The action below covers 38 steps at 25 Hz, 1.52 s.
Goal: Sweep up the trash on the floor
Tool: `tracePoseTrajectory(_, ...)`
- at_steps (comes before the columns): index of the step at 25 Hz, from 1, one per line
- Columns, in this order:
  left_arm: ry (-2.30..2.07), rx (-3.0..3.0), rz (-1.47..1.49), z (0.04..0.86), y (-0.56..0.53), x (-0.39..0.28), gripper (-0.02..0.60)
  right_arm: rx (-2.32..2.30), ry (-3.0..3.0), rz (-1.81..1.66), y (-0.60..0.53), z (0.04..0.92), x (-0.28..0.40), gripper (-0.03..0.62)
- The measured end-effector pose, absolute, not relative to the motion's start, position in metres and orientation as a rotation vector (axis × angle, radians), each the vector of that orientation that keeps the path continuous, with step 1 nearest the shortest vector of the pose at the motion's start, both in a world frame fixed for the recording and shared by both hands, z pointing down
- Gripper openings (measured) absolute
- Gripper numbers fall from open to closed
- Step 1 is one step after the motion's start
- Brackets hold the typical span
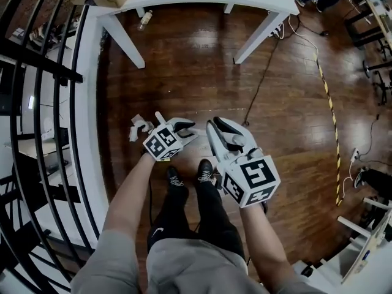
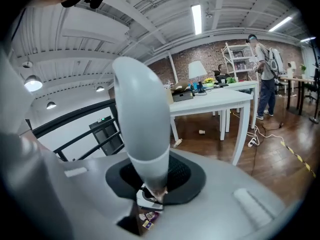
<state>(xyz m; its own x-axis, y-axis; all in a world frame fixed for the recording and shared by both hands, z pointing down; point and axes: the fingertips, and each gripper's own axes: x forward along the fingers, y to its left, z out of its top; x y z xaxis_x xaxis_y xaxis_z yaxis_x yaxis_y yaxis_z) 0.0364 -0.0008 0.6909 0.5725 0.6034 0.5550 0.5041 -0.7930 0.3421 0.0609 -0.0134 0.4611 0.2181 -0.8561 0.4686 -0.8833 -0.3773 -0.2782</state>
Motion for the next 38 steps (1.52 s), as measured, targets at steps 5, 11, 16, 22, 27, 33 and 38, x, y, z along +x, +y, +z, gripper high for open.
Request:
tracePoseTrajectory(5,0.849,2.697,1.019,0.681,-0.046,0.012,0.148,2.349,-1.787,0.861,-0.048,0.453,0.033,0.055)
tracePoseTrajectory(11,0.781,2.737,0.959,0.652,-0.046,0.002,0.15,2.295,-1.861,0.783,-0.045,0.424,0.018,0.055)
tracePoseTrajectory(16,0.746,2.736,0.904,0.634,0.005,0.009,0.146,2.255,-1.915,0.711,-0.007,0.402,0.018,0.055)
tracePoseTrajectory(22,0.612,2.678,0.827,0.625,0.071,0.008,0.135,2.168,-1.996,0.672,0.028,0.39,0.019,0.057)
tracePoseTrajectory(27,0.499,2.605,0.807,0.635,0.093,-0.014,0.13,2.083,-2.051,0.723,0.031,0.403,0.007,0.057)
tracePoseTrajectory(33,0.313,2.55,0.785,0.661,0.073,-0.054,0.13,1.921,-2.134,0.774,0.0,0.434,-0.031,0.055)
tracePoseTrajectory(38,0.148,2.561,0.744,0.673,0.027,-0.077,0.132,1.809,-2.186,0.757,-0.04,0.446,-0.06,0.055)
